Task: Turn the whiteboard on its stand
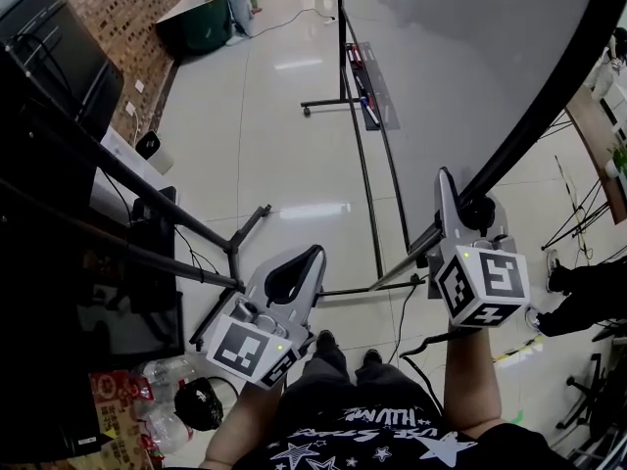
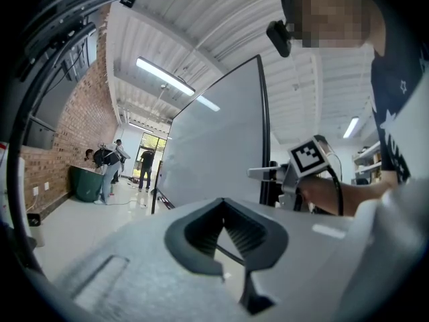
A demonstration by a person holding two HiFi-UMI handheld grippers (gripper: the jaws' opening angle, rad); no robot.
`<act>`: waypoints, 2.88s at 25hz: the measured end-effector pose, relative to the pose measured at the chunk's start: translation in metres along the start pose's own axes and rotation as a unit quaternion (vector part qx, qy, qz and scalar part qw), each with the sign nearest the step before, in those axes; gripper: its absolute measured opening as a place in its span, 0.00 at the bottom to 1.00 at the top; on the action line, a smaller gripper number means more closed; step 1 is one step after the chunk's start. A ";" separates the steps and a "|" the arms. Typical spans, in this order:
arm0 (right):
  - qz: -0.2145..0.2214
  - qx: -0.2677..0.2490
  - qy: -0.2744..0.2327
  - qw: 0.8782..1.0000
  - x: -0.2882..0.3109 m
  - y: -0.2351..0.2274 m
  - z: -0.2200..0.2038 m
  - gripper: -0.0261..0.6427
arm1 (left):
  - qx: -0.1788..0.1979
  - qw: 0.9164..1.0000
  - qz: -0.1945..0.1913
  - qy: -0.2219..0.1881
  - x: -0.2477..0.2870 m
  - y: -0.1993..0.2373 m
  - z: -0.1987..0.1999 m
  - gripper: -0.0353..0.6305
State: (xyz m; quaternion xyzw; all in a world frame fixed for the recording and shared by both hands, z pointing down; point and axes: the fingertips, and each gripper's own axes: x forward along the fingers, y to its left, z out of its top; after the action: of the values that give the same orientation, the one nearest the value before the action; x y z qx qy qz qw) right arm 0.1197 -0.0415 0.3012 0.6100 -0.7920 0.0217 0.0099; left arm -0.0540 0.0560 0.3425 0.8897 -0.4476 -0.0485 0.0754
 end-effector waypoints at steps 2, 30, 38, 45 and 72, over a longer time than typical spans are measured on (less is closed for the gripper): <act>0.001 0.000 0.001 1.000 0.001 0.000 -0.002 0.21 | 0.001 1.000 0.000 -0.001 0.000 0.002 0.001 0.06; 0.018 -0.003 -0.035 0.999 -0.039 0.005 0.005 0.39 | 0.029 0.999 -0.021 -0.032 0.009 -0.010 0.029 0.06; 0.029 -0.020 -0.049 0.998 -0.090 0.022 0.015 0.38 | 0.038 0.998 -0.020 -0.039 0.007 -0.022 0.032 0.06; 0.060 -0.012 -0.073 0.995 -0.099 0.064 0.015 0.21 | 0.038 0.998 -0.026 -0.034 0.010 -0.031 0.026 0.06; 0.194 -0.009 -0.017 0.981 -0.081 0.142 -0.038 0.05 | 0.032 0.999 -0.018 -0.025 0.010 -0.036 0.012 0.06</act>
State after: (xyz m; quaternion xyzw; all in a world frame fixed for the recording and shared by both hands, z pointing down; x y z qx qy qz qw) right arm 0.0030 0.0747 0.3328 0.4447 -0.8956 0.0059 -0.0021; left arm -0.0213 0.0680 0.3236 0.8980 -0.4347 -0.0579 0.0352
